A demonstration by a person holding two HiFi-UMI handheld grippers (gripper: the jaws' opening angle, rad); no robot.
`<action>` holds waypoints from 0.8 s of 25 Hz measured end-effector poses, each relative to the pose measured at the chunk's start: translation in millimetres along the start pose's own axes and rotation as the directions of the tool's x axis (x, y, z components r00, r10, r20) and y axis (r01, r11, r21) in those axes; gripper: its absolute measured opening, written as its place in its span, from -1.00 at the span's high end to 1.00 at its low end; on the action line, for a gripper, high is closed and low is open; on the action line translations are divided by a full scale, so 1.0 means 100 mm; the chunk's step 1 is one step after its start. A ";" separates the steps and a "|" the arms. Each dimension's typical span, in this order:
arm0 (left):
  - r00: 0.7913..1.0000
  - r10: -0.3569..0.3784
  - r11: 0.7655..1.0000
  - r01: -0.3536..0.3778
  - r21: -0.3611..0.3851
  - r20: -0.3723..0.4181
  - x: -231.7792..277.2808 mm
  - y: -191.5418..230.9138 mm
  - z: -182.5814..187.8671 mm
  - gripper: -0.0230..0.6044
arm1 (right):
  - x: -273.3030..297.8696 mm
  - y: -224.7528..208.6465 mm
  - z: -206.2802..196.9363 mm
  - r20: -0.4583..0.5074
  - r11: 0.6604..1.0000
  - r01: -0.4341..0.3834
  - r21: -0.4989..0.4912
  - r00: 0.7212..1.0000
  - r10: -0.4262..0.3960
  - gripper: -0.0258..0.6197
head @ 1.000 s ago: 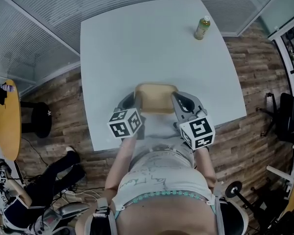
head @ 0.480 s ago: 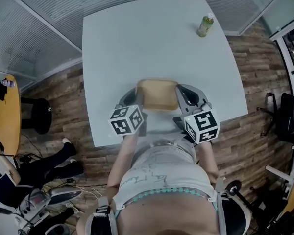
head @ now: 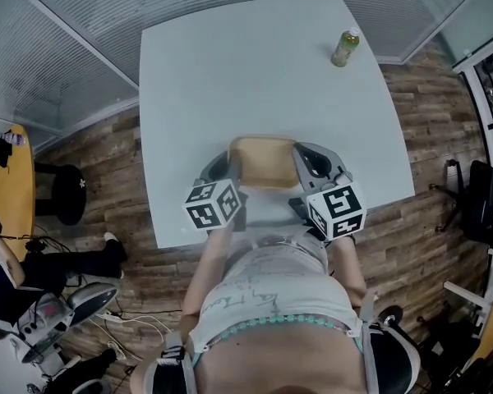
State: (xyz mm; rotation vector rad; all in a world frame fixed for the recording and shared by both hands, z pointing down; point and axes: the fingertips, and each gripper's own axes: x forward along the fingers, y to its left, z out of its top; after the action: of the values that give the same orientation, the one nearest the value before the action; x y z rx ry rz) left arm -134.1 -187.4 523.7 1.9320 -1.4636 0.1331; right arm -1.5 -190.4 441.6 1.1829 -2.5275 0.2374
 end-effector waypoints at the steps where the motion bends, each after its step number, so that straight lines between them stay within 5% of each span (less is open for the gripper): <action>1: 1.000 -0.003 1.000 0.003 0.001 0.000 0.00 -0.01 -0.01 0.84 | -0.01 0.00 0.00 0.000 1.000 0.000 -0.001 1.000 0.000 0.92; 20: 1.000 -0.019 1.000 0.019 0.011 -0.022 0.00 -0.02 -0.09 0.84 | 0.02 0.17 -0.04 -0.017 0.999 -0.032 -0.017 0.999 0.032 0.92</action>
State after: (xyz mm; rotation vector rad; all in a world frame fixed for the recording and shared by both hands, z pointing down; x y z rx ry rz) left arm -129.7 -181.5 529.7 1.9465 -1.4327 0.1541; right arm -14.6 -179.6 445.7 1.1305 -2.5306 0.2311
